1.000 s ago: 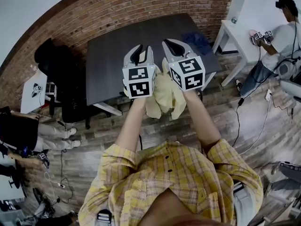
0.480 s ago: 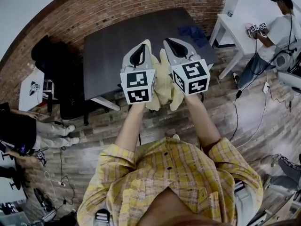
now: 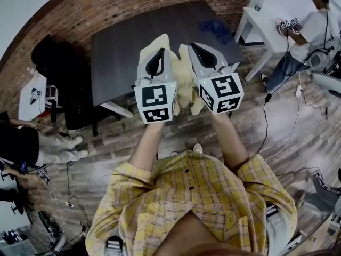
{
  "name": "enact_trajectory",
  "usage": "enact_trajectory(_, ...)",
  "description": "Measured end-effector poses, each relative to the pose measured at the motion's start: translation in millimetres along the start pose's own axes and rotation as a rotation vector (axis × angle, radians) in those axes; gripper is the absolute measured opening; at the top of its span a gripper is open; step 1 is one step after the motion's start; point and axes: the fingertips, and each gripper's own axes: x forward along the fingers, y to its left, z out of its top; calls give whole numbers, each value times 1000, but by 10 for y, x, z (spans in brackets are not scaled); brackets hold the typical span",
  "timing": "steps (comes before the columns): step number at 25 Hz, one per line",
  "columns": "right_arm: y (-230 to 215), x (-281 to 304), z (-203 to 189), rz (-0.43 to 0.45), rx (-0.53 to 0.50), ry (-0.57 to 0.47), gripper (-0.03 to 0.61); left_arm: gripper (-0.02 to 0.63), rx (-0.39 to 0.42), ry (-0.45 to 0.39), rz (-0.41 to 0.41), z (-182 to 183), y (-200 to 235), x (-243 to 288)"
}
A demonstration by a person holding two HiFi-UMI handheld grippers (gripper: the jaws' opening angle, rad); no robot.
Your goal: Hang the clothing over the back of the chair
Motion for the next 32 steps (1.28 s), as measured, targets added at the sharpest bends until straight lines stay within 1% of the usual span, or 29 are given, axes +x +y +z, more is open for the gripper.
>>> enact_trajectory(4, 64, -118, 6, -15, 12, -7, -1, 2, -8, -12, -8, 14, -39, -115)
enact_trajectory(7, 120, -229, -49, -28, 22, -6, 0, 0, -19, -13, -13, -52, -91, -226)
enact_trajectory(13, 139, -462, -88, -62, 26, -19, 0, 0, -26, -28, -38, -87, -268, -369)
enact_trajectory(19, 207, -616, -116, -77, 40, -22, -1, 0, -41, -44, -58, -109, -394, -504)
enact_trajectory(25, 260, -721, -234, -89, 50, -13, -2, -1, -35, -30, -60, -227, -465, -589)
enact_trajectory(32, 327, -817, -285, -99, 55, -9, -2, -2, -18, -29, -76, -275, -558, -695)
